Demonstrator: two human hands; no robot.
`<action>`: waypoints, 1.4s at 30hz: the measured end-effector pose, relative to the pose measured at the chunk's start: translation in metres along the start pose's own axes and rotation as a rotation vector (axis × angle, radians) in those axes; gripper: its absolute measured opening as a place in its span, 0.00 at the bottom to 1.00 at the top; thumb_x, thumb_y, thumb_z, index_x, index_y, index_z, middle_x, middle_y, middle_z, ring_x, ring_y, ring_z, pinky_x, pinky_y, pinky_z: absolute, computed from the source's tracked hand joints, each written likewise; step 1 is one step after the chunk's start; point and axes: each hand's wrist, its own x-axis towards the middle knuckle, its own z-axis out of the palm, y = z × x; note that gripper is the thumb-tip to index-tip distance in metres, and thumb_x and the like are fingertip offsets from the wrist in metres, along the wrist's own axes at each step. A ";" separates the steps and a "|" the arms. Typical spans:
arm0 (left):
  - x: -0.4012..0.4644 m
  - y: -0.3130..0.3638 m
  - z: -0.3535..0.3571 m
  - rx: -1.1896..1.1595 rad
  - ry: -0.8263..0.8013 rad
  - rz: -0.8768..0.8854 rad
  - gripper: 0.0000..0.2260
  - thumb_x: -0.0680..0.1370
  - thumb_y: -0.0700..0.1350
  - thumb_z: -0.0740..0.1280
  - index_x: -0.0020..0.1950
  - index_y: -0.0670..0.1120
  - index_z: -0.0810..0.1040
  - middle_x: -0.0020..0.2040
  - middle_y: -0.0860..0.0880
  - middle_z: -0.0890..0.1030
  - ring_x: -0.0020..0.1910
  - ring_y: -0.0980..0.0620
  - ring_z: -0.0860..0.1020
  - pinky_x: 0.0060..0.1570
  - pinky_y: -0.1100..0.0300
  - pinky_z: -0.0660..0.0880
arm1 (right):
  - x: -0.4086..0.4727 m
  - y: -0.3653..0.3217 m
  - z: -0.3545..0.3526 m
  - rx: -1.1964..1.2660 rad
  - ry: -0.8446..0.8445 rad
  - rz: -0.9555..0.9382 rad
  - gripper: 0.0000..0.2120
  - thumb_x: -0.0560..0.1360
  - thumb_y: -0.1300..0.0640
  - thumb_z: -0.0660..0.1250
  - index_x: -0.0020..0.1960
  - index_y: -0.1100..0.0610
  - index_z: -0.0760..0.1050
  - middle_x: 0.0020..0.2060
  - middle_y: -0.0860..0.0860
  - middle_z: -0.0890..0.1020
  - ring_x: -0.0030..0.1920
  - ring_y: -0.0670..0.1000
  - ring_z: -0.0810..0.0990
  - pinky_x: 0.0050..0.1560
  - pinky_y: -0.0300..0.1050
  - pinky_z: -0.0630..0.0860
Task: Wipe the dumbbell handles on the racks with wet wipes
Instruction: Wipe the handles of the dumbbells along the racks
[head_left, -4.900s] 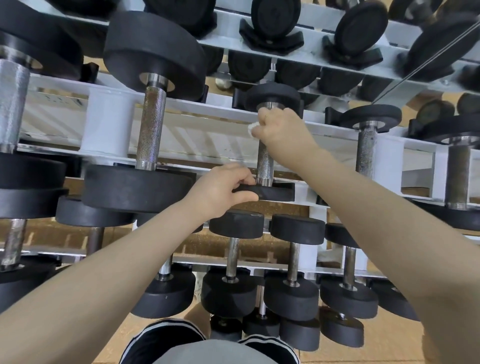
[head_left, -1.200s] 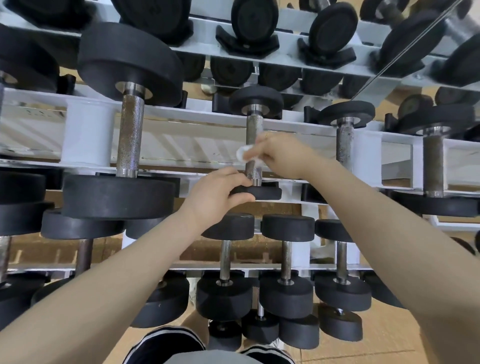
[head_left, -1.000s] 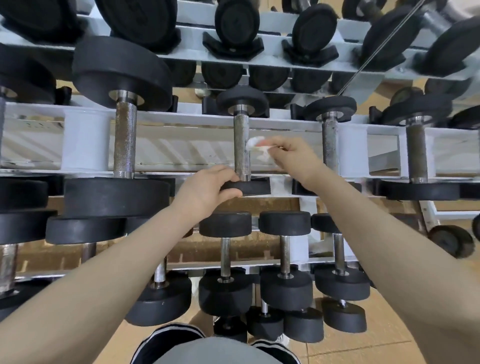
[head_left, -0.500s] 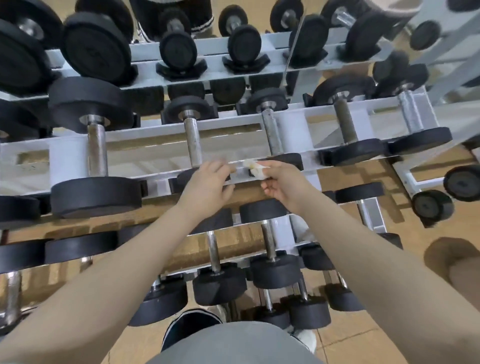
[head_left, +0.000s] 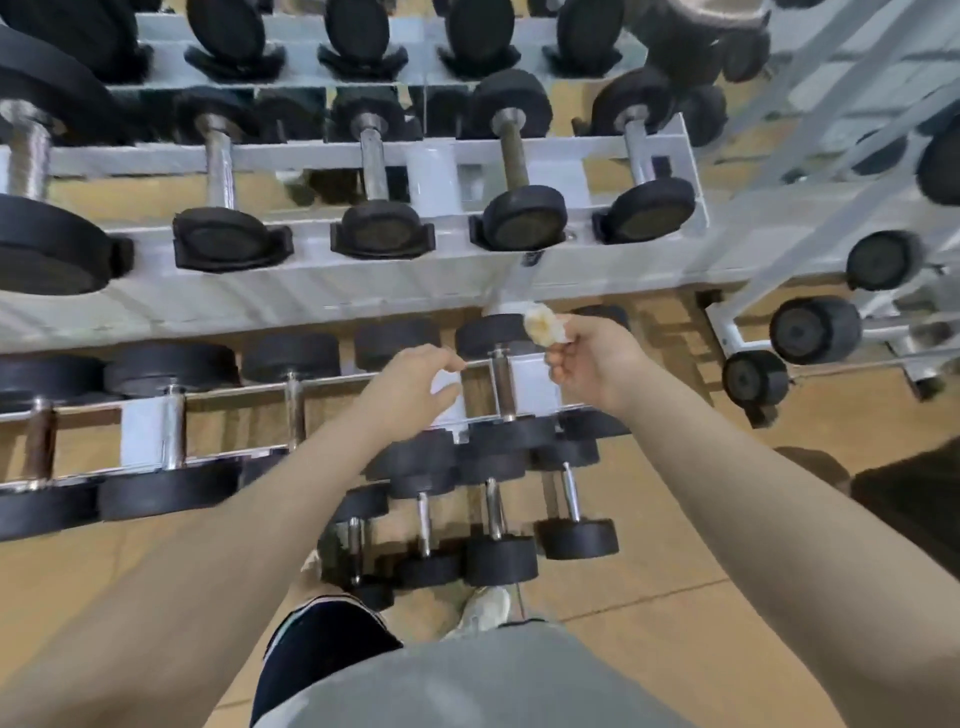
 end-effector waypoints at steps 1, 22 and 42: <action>-0.005 0.009 0.008 -0.007 -0.013 -0.007 0.14 0.78 0.43 0.63 0.63 0.44 0.74 0.62 0.46 0.74 0.62 0.48 0.71 0.62 0.60 0.65 | -0.006 0.002 -0.012 -0.016 0.003 0.003 0.12 0.76 0.65 0.51 0.47 0.59 0.73 0.23 0.51 0.69 0.21 0.46 0.67 0.22 0.32 0.64; -0.012 0.039 0.021 0.039 -0.090 -0.050 0.14 0.79 0.45 0.61 0.64 0.47 0.72 0.65 0.49 0.73 0.62 0.52 0.72 0.61 0.62 0.68 | -0.025 0.020 -0.041 0.020 0.005 -0.011 0.14 0.78 0.64 0.51 0.59 0.60 0.71 0.35 0.54 0.73 0.30 0.47 0.70 0.30 0.38 0.70; 0.139 0.236 0.147 -0.288 0.344 -0.390 0.16 0.78 0.42 0.62 0.65 0.44 0.71 0.61 0.47 0.75 0.53 0.52 0.74 0.50 0.68 0.66 | 0.059 -0.142 -0.242 -0.422 -0.352 -0.002 0.09 0.79 0.65 0.54 0.53 0.56 0.71 0.36 0.53 0.75 0.30 0.48 0.69 0.30 0.37 0.67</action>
